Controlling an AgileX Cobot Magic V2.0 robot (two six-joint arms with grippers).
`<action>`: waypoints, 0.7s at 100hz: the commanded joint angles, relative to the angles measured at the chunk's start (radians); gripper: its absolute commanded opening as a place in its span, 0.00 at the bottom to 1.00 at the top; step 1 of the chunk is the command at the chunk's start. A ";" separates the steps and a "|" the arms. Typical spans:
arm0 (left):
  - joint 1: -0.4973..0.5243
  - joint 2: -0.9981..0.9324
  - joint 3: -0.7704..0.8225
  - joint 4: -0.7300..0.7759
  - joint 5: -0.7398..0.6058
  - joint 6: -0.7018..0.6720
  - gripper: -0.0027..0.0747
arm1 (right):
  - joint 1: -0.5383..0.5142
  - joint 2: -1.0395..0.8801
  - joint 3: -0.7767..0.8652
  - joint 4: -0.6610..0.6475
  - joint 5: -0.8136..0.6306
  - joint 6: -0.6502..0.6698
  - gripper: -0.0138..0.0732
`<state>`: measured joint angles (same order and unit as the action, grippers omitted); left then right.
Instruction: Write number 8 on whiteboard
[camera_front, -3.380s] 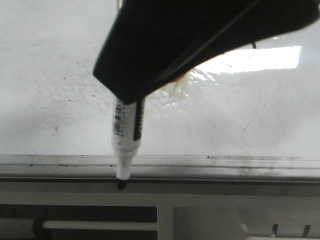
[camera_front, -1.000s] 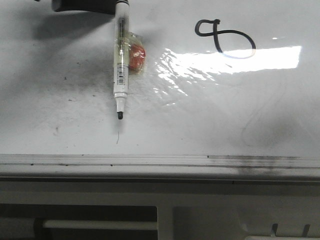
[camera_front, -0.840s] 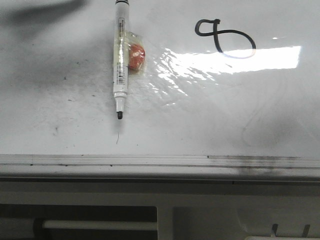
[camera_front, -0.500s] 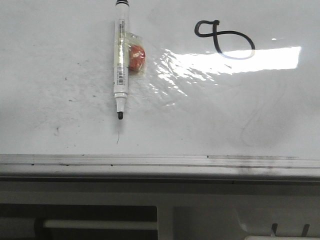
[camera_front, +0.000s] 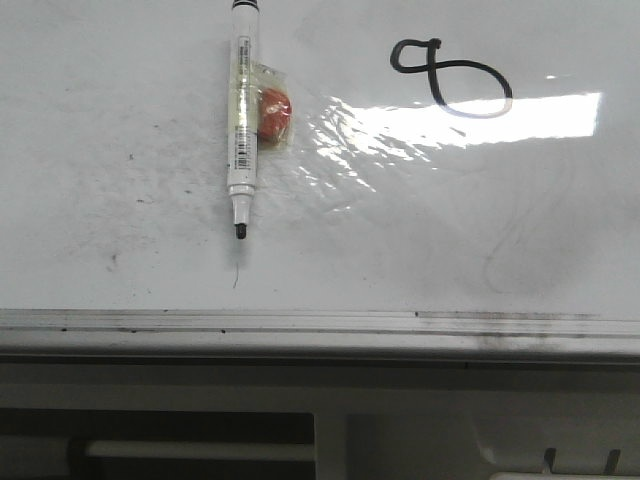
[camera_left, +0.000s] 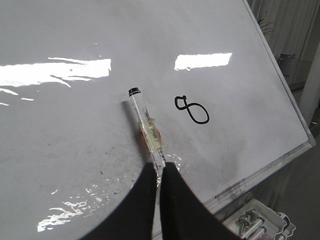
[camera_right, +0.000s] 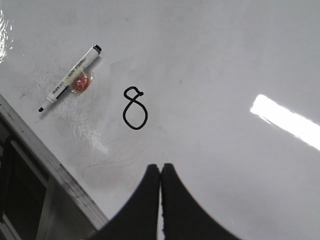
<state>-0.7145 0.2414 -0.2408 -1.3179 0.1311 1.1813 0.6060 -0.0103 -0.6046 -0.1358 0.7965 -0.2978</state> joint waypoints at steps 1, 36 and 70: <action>-0.001 0.008 -0.023 -0.007 -0.012 0.001 0.01 | -0.004 0.028 -0.021 -0.010 -0.080 0.004 0.11; 0.008 0.008 -0.023 0.087 -0.028 -0.002 0.01 | -0.004 0.028 -0.021 -0.010 -0.080 0.004 0.11; 0.253 -0.010 0.148 1.463 -0.213 -1.220 0.01 | -0.004 0.028 -0.021 -0.010 -0.080 0.004 0.11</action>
<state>-0.5233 0.2367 -0.1178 -0.1401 0.0430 0.2717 0.6060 -0.0103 -0.6046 -0.1358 0.7946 -0.2940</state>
